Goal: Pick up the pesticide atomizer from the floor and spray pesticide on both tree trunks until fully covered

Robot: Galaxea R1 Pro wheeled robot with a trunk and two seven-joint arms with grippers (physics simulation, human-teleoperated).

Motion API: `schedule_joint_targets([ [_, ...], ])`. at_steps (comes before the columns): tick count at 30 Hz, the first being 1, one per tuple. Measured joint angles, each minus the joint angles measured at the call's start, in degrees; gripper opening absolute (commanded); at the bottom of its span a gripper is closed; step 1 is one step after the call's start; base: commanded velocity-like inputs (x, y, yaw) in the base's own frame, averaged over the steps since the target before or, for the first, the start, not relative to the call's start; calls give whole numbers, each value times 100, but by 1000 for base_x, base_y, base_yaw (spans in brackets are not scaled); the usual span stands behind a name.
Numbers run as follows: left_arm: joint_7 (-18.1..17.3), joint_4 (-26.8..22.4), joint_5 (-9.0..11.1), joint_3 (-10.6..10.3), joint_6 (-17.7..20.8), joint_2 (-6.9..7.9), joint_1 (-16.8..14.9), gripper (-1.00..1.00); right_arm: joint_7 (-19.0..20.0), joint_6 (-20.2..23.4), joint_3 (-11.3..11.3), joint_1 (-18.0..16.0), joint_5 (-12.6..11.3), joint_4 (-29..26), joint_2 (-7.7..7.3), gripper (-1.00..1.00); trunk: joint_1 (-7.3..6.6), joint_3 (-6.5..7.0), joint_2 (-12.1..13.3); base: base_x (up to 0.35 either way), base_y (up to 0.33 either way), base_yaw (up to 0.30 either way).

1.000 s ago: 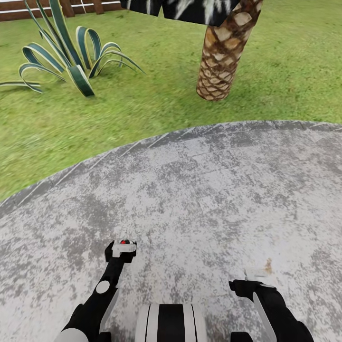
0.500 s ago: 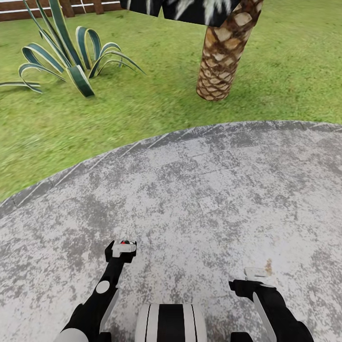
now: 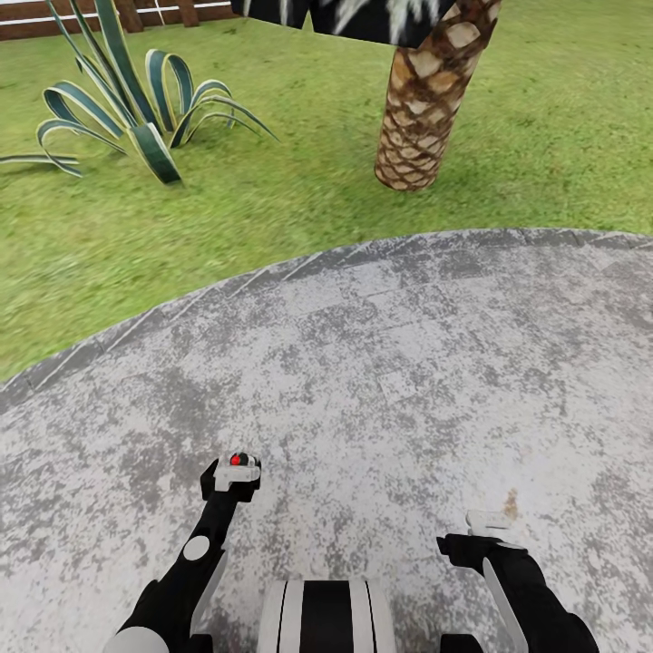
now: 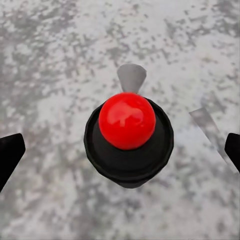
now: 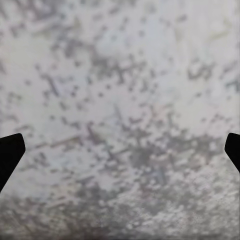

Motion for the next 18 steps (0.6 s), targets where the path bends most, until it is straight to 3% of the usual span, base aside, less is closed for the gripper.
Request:
schedule_joint_targets([
  [14,0,0,5,0,0,-9,0,100,0,2,0,0,0,0,0,100,0,0,0,-1,0,0],
  [15,0,0,5,0,0,-9,0,-100,0,0,0,0,0,0,0,100,0,0,0,0,0,0],
  [18,0,0,6,2,0,-9,0,-100,0,1,0,0,0,0,0,100,0,0,0,0,0,0],
])
